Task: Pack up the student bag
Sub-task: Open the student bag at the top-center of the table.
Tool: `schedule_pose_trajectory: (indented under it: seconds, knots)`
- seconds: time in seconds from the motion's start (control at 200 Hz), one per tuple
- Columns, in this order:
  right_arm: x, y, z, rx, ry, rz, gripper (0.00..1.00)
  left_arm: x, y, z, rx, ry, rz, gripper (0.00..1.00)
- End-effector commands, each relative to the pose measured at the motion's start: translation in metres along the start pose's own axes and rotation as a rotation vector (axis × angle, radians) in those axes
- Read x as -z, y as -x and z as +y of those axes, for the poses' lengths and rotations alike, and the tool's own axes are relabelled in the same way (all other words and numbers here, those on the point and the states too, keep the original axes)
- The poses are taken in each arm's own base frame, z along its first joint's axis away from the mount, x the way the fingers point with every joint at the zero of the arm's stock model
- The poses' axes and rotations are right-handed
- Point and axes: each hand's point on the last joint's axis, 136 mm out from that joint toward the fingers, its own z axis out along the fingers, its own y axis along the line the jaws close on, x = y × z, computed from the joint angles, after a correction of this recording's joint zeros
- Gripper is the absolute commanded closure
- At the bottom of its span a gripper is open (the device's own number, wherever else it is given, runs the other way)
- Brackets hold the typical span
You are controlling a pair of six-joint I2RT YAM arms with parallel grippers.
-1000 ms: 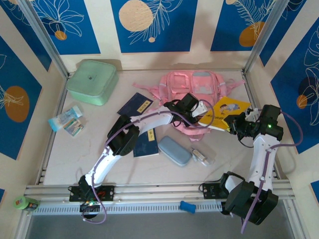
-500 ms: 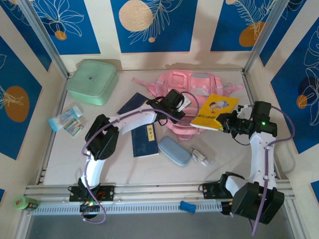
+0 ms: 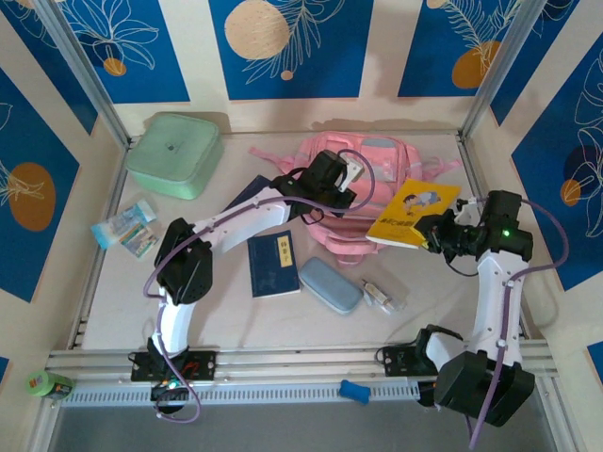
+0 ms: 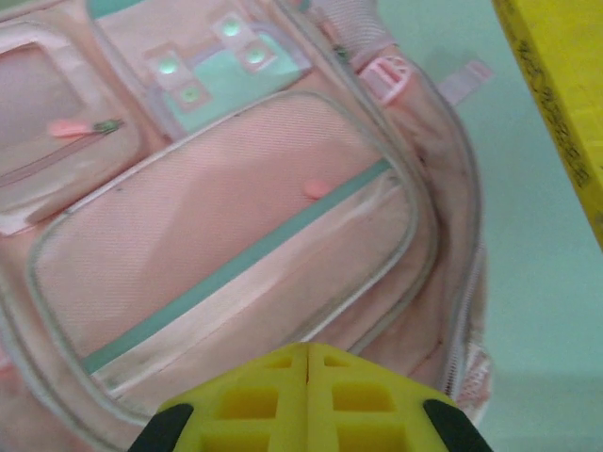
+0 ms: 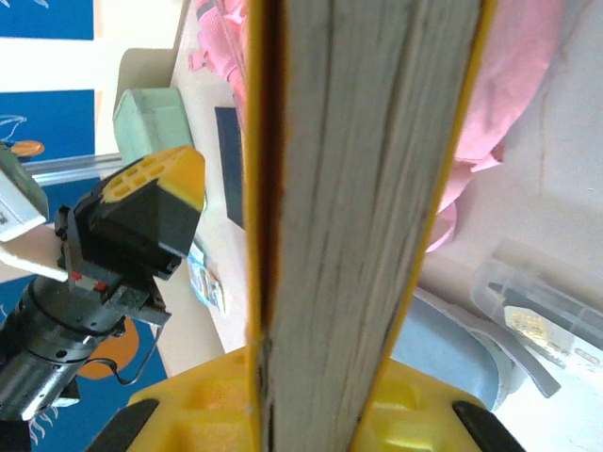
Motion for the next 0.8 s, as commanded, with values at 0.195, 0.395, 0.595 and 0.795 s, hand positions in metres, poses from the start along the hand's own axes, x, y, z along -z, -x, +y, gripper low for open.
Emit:
schedule_pose_trajectory:
  seconds: [0.195,0.395,0.595,0.795]
  knots:
    - [0.013,0.003,-0.009,-0.018,-0.011,-0.06,1.0,-0.015,-0.048,-0.03,-0.224,-0.229,0.126,0.7]
    - [0.009,0.005,-0.013,-0.036,0.001,-0.059,1.0,-0.051,-0.049,-0.005,-0.291,-0.117,0.153,0.56]
    - [0.009,0.006,-0.012,-0.04,0.008,-0.065,1.0,-0.086,-0.062,0.004,-0.395,-0.098,0.209,0.42]
    - [0.008,0.007,-0.012,-0.041,0.015,-0.063,1.0,-0.118,-0.061,0.046,-0.391,0.118,0.268,0.44]
